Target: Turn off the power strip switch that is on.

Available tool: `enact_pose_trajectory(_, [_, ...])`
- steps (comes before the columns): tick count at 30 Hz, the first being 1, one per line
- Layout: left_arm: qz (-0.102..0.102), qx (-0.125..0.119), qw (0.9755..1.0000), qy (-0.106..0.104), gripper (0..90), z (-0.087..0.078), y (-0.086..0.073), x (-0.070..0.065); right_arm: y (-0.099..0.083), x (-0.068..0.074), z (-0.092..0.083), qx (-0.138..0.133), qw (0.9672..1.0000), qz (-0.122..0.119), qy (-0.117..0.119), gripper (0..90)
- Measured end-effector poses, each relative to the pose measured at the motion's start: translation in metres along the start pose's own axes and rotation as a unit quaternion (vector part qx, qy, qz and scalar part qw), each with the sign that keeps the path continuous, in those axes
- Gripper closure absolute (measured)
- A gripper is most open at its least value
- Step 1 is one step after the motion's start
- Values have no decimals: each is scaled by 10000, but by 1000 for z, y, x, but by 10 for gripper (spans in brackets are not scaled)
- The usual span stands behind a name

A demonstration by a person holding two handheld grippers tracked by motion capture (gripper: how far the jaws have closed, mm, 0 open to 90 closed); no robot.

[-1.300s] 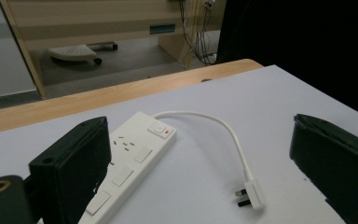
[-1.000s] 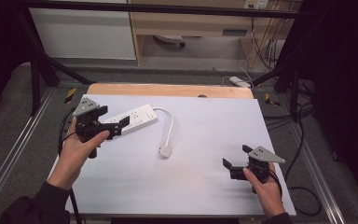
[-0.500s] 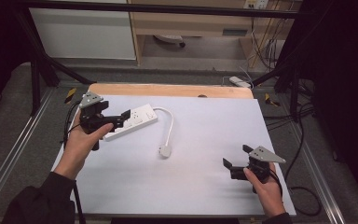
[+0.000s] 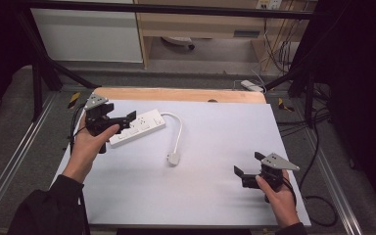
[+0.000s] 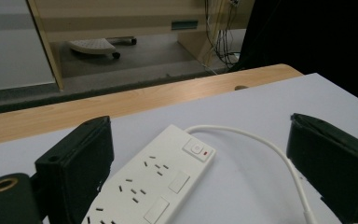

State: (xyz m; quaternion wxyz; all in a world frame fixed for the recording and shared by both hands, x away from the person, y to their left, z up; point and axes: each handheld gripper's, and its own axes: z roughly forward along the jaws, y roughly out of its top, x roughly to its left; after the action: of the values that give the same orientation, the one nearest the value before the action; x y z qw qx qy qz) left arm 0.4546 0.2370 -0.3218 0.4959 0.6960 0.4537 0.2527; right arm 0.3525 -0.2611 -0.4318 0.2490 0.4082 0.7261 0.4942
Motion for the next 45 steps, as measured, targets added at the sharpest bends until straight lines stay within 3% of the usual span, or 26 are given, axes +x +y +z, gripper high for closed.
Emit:
enact_pose_trajectory(19, [-17,-66,9997,235,70,13,-3,16,0,1,-2,6,10000,-31,-24,26])
enact_pose_trajectory(37, [-90,210,9989,421,82,25,-12,29,0,2,-1,16,10000,-19,-15,27])
enact_pose_trajectory(45, [-176,235,9985,456,117,25,-23,33,0,2,-1,21,10000,-38,-11,27])
